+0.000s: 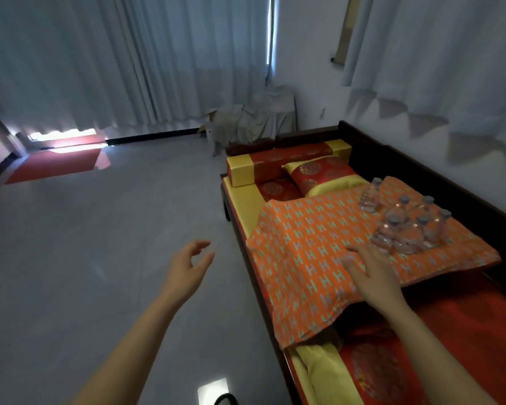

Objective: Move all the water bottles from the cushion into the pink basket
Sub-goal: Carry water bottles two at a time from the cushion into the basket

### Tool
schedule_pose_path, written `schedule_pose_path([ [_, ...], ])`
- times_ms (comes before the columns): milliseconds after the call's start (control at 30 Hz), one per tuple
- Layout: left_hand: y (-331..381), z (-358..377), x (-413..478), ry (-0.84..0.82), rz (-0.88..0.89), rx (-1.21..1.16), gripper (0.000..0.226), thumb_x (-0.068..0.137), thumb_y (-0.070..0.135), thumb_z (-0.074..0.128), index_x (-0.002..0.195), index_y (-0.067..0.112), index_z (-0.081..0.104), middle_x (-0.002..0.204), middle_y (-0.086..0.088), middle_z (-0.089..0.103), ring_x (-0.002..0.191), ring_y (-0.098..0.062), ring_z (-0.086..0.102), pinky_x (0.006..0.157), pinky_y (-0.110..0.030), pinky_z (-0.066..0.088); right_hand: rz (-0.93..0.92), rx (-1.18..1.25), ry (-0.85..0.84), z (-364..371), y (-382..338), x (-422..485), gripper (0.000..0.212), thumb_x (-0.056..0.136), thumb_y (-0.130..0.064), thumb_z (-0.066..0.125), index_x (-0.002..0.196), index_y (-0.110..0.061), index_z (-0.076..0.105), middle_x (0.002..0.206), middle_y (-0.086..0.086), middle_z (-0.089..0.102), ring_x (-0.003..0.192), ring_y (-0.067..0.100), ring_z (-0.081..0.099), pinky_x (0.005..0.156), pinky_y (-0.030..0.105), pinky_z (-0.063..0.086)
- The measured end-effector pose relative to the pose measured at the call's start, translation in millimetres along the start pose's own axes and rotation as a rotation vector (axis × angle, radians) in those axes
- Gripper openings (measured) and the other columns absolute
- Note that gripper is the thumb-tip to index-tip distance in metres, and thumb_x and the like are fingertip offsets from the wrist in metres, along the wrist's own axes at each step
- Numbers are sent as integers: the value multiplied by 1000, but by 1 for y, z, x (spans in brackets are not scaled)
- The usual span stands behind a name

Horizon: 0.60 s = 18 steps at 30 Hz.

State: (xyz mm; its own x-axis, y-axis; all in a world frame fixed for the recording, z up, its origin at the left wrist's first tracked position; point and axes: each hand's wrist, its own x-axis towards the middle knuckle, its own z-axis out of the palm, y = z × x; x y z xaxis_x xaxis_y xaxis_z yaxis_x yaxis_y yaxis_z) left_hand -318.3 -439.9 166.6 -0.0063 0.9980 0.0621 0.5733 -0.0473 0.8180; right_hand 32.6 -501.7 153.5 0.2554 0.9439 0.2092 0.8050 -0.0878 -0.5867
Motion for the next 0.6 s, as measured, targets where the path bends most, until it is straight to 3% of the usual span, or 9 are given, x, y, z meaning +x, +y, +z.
schedule_pose_path([
  [167, 3, 10, 136, -125, 55, -15, 30, 98, 30, 47, 116, 13, 64, 115, 1, 64, 109, -14, 57, 91, -30, 42, 143, 3, 103, 35, -2, 83, 28, 89, -20, 65, 115, -9, 64, 119, 14, 62, 117, 33, 51, 100, 38, 34],
  [300, 17, 32, 224, -214, 111, -23, 33, 101, 30, 39, 113, 15, 66, 110, 9, 60, 105, -6, 51, 88, -24, 36, 213, -3, 173, 45, -1, 134, 28, 89, -15, 66, 116, -7, 64, 119, 17, 63, 116, 35, 52, 98, 35, 34],
  [400, 30, 71, 270, -333, 38, -160, 34, 101, 29, 37, 108, 18, 68, 110, 6, 64, 104, -9, 56, 89, -26, 37, 311, -18, 208, 46, 12, 151, 29, 88, -14, 66, 117, -7, 64, 120, 17, 62, 118, 34, 51, 98, 35, 33],
  [500, 50, 116, 310, -484, -106, -322, 36, 101, 28, 37, 100, 16, 71, 109, -2, 70, 104, -15, 62, 92, -38, 41, 401, -8, 244, 46, 33, 159, 30, 87, -12, 67, 116, -8, 65, 118, 14, 63, 116, 32, 53, 99, 37, 35],
  [600, 67, 161, 336, -596, -140, -380, 37, 101, 28, 38, 103, 10, 70, 106, -6, 72, 103, -19, 64, 96, -41, 41, 460, -38, 298, 40, 57, 167, 28, 84, -9, 70, 112, -9, 67, 112, 12, 66, 110, 31, 57, 93, 25, 33],
])
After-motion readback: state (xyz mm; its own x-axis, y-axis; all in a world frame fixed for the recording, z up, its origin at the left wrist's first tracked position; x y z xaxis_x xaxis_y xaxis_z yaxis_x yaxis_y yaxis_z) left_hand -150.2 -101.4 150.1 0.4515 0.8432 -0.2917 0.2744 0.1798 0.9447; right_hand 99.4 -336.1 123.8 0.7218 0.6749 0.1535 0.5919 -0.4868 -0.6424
